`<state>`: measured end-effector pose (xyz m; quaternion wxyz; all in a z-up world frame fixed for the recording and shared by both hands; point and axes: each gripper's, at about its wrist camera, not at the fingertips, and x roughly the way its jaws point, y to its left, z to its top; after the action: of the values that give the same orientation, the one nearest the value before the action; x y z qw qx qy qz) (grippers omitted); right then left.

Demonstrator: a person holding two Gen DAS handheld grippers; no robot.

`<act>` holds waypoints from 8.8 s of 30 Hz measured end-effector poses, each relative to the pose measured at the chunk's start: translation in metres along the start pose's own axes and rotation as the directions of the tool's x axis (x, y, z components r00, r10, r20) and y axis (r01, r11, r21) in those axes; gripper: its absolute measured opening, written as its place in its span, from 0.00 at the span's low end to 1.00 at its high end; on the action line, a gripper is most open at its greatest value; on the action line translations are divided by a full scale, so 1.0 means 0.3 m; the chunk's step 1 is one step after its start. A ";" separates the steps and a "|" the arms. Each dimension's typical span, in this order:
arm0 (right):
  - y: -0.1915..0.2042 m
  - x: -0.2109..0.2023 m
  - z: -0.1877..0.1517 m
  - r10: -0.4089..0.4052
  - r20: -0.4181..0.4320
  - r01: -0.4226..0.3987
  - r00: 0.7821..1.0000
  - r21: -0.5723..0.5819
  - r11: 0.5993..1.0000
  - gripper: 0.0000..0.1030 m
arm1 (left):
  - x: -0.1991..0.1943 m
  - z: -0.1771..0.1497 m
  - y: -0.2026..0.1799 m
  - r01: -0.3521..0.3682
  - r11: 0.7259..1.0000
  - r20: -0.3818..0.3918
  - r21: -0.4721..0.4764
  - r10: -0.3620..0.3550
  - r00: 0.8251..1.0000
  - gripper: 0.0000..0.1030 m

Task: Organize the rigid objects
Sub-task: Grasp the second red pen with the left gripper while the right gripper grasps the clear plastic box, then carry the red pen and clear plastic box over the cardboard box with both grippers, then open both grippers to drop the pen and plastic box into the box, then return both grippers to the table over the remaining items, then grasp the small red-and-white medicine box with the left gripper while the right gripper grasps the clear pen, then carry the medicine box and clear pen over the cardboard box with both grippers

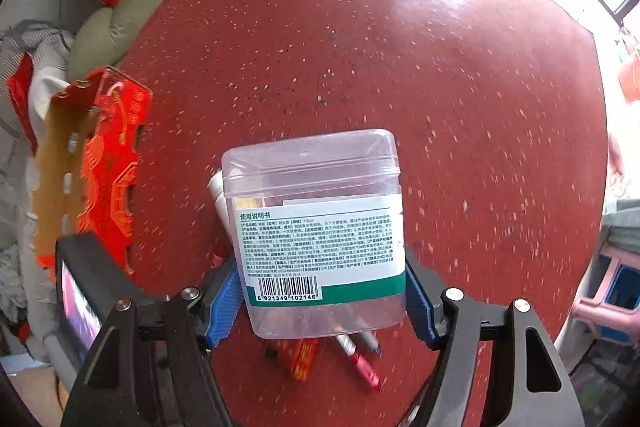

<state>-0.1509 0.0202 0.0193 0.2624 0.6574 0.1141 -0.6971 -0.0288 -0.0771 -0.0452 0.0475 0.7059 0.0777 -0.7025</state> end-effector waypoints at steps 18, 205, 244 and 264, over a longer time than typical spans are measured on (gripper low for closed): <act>-0.063 -0.105 -0.352 0.059 -0.063 -0.055 0.996 0.065 0.996 0.69 | -0.291 -0.150 -0.002 0.016 1.000 0.111 -0.016 -0.014 0.994 0.10; -0.043 0.356 -0.126 -0.145 -0.075 0.118 0.987 -0.279 0.953 0.82 | 0.155 0.148 0.008 -0.058 0.998 0.138 -0.003 0.058 0.989 1.00; -0.133 0.094 -0.359 0.235 -0.115 -0.217 0.965 0.150 0.964 0.10 | -0.123 -0.136 -0.141 0.113 0.993 0.022 -0.017 -0.113 0.993 0.25; 0.024 -0.005 -0.304 0.156 -0.089 -0.151 0.984 0.067 0.986 0.10 | -0.383 -0.090 0.004 0.128 0.992 0.157 0.015 -0.129 0.979 0.25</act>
<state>-0.0691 0.0604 0.0120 0.2899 0.7037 0.0544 -0.6464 -0.0020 -0.0785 0.0697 0.0065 0.6417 0.1174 -0.7579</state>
